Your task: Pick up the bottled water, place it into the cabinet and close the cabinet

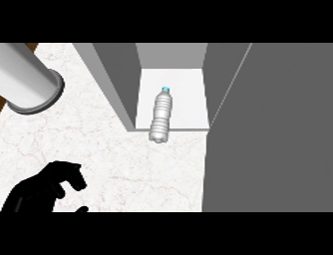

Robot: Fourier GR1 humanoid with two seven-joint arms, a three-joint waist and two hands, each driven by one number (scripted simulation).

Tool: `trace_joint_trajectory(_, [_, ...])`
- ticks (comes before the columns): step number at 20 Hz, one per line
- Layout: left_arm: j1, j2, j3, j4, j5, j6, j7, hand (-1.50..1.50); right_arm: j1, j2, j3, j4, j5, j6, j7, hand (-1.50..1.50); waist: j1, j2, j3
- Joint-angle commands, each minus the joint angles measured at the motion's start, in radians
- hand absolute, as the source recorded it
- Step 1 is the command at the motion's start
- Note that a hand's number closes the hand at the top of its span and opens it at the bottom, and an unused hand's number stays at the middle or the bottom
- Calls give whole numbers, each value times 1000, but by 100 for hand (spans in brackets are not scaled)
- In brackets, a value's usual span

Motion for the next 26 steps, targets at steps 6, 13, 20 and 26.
trace_joint_trajectory(6, [91,130,189,-81,125,-79,4,-150,11,-19,94,-315,137,-20,92,150,11,-7,-5])
trace_joint_trajectory(13, [142,185,269,-68,188,-149,4,-150,-114,-53,212,-303,170,-37,149,150,27,-7,-11])
trace_joint_trajectory(20, [208,226,345,-83,257,-208,2,-150,-253,-89,305,-273,189,-64,213,150,50,-25,-17])
trace_joint_trajectory(26, [246,259,389,-76,287,-250,8,-150,-381,-82,411,-237,200,-154,291,150,44,-25,-17])
